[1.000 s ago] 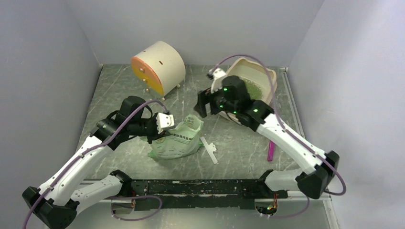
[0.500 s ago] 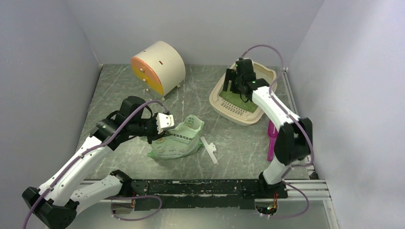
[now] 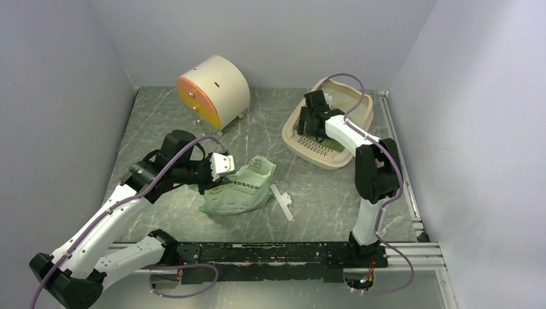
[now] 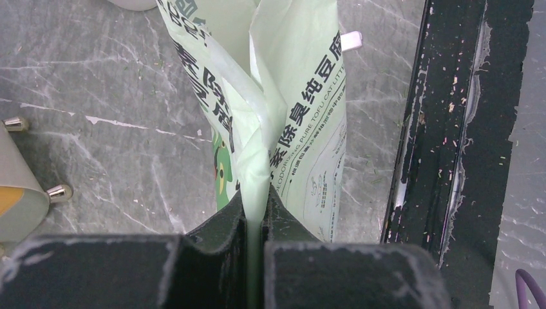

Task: Fill the litter box with clean litter
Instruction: Move the litter box to the center of the board, then pick up the spatula from the center of the board.

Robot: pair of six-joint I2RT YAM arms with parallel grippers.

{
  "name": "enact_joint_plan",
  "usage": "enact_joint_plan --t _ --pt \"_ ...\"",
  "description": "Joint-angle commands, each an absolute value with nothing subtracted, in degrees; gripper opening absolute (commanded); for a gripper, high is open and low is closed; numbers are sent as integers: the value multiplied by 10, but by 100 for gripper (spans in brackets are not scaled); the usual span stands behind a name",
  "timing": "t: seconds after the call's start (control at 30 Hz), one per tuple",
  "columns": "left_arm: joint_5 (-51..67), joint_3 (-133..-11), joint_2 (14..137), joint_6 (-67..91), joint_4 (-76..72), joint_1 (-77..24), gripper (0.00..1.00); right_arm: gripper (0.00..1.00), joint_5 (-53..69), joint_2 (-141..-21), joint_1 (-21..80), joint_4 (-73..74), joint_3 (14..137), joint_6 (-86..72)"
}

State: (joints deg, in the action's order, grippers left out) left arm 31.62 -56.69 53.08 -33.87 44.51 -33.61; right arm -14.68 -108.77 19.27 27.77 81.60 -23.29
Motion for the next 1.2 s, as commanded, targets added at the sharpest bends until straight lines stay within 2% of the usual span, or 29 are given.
enact_joint_plan --t 0.0,0.1,0.43,0.57,0.7,0.83,1.0,1.17 --pt "336 -572 508 -350 392 -339 5 80 -147 -1080 232 263 774 -236" --pt "337 -571 505 -351 391 -339 5 79 -141 -1061 255 248 728 -231" --pt "328 -573 501 -371 419 -339 5 67 -89 -935 315 209 529 -174" --pt "325 -569 496 -380 426 -339 5 65 -57 -879 318 232 467 -182" --pt "322 -572 496 -393 437 -339 5 65 -82 -841 318 242 434 -219" --pt "326 -576 501 -399 445 -339 5 78 -112 -826 317 261 484 -221" --pt "329 -577 504 -398 445 -339 5 83 -98 -809 313 283 577 -203" --pt "338 -572 502 -391 436 -339 5 91 -225 -777 267 316 624 -242"
